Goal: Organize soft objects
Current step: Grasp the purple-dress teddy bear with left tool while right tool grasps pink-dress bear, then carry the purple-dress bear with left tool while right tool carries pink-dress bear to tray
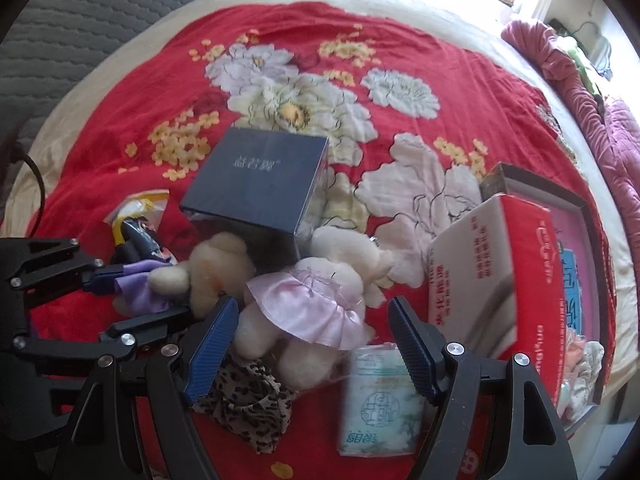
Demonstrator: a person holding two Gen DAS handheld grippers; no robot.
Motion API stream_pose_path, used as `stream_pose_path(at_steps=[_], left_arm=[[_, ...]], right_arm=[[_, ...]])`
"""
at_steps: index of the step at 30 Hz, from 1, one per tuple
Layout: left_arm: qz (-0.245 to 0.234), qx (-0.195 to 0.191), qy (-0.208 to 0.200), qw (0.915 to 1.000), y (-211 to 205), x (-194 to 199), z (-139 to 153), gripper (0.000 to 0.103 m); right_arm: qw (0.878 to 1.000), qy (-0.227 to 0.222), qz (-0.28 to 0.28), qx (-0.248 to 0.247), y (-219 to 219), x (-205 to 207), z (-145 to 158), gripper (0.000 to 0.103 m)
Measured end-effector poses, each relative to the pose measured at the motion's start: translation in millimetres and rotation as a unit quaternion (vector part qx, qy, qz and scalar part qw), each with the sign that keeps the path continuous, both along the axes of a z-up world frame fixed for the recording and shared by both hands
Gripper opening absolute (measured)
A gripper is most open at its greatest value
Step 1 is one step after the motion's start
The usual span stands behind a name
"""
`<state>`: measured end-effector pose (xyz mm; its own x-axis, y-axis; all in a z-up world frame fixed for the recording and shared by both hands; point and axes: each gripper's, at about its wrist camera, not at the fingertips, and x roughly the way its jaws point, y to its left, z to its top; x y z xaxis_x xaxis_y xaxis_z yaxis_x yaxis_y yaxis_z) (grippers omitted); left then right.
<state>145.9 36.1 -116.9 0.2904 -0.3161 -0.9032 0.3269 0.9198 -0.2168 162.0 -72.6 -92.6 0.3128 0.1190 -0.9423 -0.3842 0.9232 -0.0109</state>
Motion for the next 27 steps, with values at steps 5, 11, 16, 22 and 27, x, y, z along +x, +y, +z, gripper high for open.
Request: stream_pose_path(at_steps=[5, 11, 16, 22, 27], left_arm=[[0.009, -0.015, 0.006, 0.9998, 5, 0, 1, 0.031], [0.020, -0.023, 0.003, 0.9995, 8, -5, 7, 0.030], [0.032, -0.033, -0.005, 0.9989, 12, -14, 19, 0.026], [0.037, -0.038, -0.019, 0.9984, 11, -24, 35, 0.025], [0.047, -0.041, -0.024, 0.9978, 8, -32, 48, 0.025]], right_arm=[[0.999, 0.029, -0.012, 0.039, -8, 1, -4, 0.055], [0.998, 0.012, -0.009, 0.064, -17, -8, 11, 0.040], [0.996, -0.006, -0.021, 0.089, -36, -18, 31, 0.039], [0.994, -0.031, -0.030, 0.103, -55, -35, 55, 0.039], [0.992, -0.048, -0.037, 0.110, -69, -47, 73, 0.039]])
